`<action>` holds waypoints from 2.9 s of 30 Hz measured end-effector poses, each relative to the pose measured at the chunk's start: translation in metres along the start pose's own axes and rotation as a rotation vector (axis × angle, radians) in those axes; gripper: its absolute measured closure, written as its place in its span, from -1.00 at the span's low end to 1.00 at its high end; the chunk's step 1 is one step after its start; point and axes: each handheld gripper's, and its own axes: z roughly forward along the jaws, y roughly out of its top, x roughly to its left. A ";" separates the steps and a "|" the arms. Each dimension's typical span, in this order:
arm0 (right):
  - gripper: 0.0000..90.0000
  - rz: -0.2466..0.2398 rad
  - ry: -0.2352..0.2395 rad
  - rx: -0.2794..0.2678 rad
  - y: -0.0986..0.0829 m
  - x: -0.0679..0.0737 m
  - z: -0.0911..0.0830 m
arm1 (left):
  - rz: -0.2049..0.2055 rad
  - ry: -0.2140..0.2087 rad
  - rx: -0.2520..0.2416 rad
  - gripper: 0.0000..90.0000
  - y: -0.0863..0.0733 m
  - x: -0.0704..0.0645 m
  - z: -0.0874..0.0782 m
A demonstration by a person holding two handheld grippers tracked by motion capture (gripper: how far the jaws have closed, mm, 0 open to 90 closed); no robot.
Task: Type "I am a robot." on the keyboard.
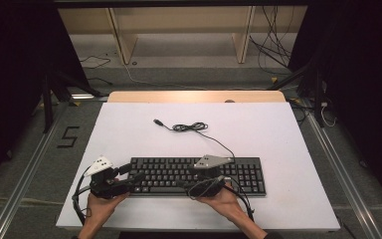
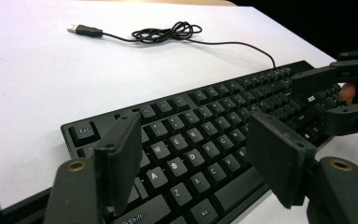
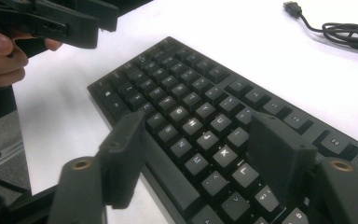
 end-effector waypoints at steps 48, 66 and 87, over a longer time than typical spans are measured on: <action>1.00 -0.033 -0.047 0.156 -0.008 0.002 0.040 | 0.018 -0.011 -0.015 -0.32 -0.001 -0.003 0.000; 0.91 0.023 -0.016 0.063 -0.001 -0.002 0.023 | 0.025 -0.007 -0.011 -0.32 -0.001 -0.003 0.000; -0.27 0.021 0.051 0.011 0.005 0.000 0.004 | 0.026 0.000 -0.015 -0.33 -0.001 -0.002 -0.001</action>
